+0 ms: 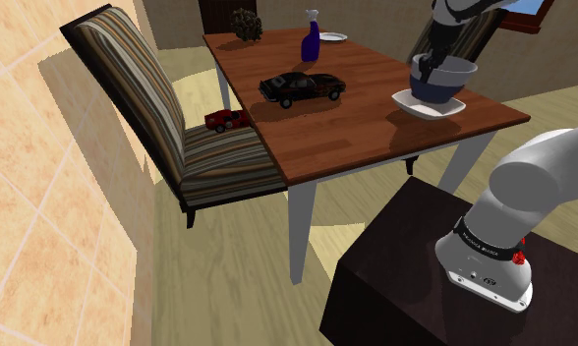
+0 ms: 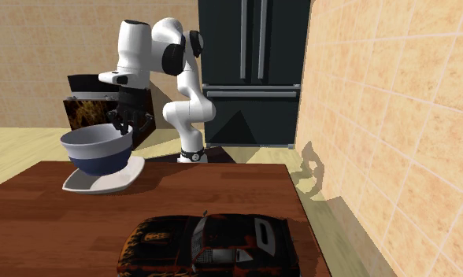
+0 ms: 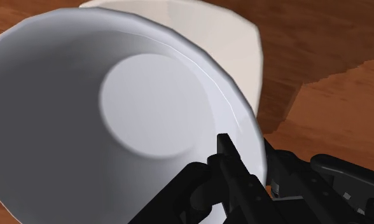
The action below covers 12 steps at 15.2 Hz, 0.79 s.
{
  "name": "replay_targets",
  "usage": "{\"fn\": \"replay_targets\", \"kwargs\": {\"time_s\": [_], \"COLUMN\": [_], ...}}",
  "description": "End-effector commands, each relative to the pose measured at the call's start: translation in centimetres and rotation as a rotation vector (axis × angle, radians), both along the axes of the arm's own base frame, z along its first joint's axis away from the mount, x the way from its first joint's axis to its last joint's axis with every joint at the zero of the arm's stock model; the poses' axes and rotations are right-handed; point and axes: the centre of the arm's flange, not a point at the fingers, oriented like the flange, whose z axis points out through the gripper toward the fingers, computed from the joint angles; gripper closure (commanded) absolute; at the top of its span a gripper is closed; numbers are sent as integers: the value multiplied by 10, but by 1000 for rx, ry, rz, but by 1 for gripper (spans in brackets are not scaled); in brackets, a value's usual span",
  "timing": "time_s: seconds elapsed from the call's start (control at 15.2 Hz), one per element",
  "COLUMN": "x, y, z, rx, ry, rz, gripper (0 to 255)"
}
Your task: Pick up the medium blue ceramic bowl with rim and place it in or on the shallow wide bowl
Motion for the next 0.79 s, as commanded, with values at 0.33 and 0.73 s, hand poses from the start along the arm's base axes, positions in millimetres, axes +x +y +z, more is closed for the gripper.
{"fn": "replay_targets", "kwargs": {"time_s": [0.33, 0.73], "x": [0, 0], "y": [0, 0], "z": [-18, -18], "rx": [-1, -1], "ry": [-2, -2], "rz": [0, 0], "gripper": [255, 0]}}
